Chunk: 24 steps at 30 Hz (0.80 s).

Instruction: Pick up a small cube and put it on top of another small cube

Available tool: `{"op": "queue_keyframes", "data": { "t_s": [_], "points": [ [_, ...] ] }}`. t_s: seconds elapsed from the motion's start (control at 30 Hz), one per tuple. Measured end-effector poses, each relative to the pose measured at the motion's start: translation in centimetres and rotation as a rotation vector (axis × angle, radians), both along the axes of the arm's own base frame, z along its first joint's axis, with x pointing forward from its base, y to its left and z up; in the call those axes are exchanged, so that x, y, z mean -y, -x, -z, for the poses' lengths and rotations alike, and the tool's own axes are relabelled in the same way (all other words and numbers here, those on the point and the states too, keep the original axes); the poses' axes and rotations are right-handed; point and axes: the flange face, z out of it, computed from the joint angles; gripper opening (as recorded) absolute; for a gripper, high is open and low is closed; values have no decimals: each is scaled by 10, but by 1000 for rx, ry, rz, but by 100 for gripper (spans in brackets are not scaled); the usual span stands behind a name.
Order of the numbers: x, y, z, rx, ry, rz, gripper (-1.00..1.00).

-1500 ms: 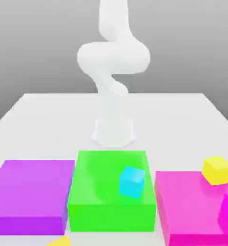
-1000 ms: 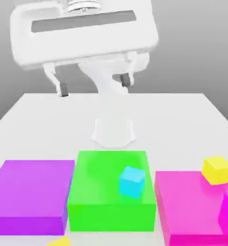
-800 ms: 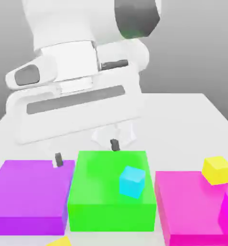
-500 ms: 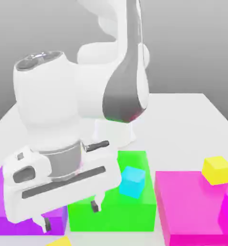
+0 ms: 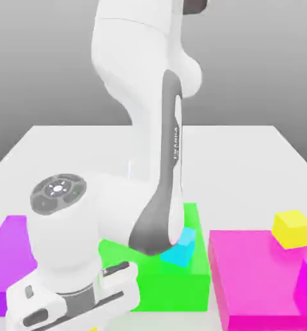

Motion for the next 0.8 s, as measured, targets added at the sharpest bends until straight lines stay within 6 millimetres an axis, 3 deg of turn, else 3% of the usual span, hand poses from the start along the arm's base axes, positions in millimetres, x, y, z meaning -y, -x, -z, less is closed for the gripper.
{"op": "queue_keyframes", "data": {
  "t_s": [0.1, 0.37, 0.6, 0.8],
  "points": [
    [-2, 2, -41, -2, -6, 5, -100],
    [-70, 35, -92, -48, -123, 97, -100],
    [-129, 77, -147, -56, -119, 142, -100],
    [-157, 122, -190, -16, -32, 207, -100]
  ]
}}
